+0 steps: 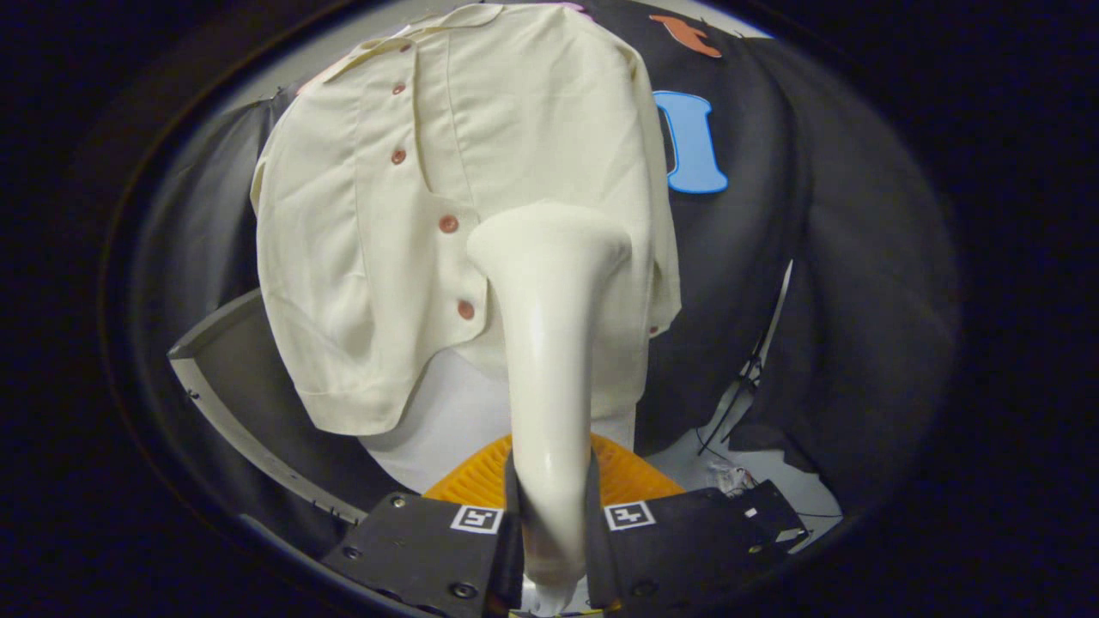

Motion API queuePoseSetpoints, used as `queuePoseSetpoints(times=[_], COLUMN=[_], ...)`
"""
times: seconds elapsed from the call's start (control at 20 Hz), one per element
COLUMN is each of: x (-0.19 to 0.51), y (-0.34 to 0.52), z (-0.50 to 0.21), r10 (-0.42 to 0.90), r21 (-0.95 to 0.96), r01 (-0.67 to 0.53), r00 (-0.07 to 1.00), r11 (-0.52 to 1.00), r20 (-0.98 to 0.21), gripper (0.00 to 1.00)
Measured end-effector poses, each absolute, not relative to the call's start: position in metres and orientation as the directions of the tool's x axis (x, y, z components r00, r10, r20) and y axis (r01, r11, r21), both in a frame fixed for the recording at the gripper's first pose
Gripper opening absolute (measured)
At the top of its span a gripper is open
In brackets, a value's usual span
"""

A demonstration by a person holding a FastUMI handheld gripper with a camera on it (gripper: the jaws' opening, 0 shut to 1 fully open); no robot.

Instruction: Iron the clothes twice with a garment steamer, once on the left side and once on the right side.

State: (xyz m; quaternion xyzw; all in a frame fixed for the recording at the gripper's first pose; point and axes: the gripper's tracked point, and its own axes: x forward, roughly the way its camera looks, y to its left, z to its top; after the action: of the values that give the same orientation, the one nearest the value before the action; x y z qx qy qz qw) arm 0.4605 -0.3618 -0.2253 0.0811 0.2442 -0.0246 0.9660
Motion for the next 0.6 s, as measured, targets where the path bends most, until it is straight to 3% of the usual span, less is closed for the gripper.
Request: queuePoseSetpoints(times=[0.4, 0.6], x=[0.424, 0.400], y=[-0.352, -0.335], z=[-0.256, -0.231], r10=[-0.022, -0.074], r21=[0.163, 0.151], r01=[0.125, 0.164], r00=[0.853, 0.877], r11=[0.979, 0.975], r20=[-0.521, -0.474], gripper=[0.29, 0.29])
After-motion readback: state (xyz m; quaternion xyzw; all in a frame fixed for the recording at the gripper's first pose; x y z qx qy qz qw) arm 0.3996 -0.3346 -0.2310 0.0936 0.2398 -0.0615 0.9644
